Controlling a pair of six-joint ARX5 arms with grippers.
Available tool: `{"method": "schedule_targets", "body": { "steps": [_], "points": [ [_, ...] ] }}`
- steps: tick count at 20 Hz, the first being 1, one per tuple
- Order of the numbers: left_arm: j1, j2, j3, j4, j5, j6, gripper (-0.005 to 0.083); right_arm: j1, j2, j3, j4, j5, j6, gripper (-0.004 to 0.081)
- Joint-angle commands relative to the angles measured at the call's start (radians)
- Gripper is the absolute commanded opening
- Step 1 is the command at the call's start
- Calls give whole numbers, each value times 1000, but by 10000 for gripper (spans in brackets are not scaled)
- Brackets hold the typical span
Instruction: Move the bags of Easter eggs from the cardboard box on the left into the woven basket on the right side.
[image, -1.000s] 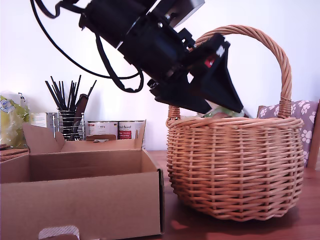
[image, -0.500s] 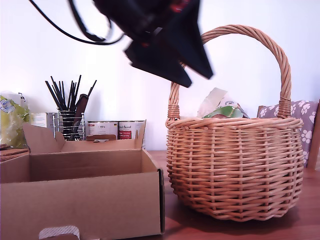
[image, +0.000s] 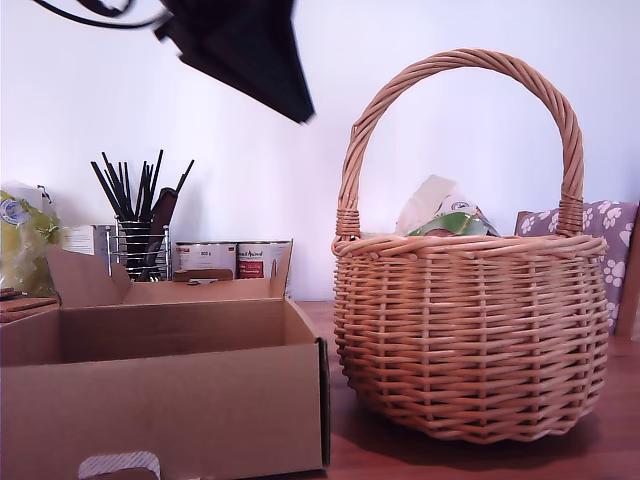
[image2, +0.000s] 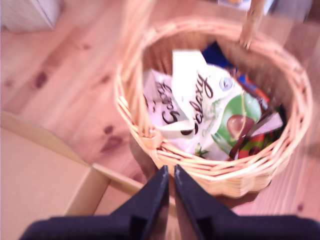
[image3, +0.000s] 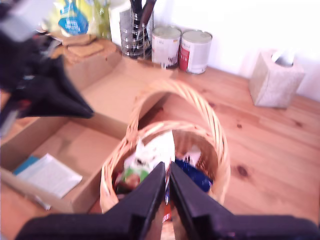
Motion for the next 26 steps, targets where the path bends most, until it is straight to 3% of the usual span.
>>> {"method": "schedule_targets", "body": {
  "steps": [1, 6, 12, 14, 20, 26],
  "points": [
    [29, -38, -71, 22, -2, -20, -23, -30, 16, 5, 34, 3, -14, -13],
    [146, -209, -225, 113, -2, -53, -23, -206, 51, -9, 144, -53, -50, -13],
    [328, -379, -344, 164, -1, -56, -23, -495, 104, -27, 266, -293, -51, -13],
    [393, -447, -380, 178, 0, -56, -23, -555, 107, -64, 307, -359, -34, -13],
    [570, -680, -505, 225, 7, -65, -23, -594, 42, -284, 473, -435, 73, -13],
    [602, -908, -612, 222, 10, -140, -23, -553, -62, -399, 468, -476, 87, -13]
  ]
}}
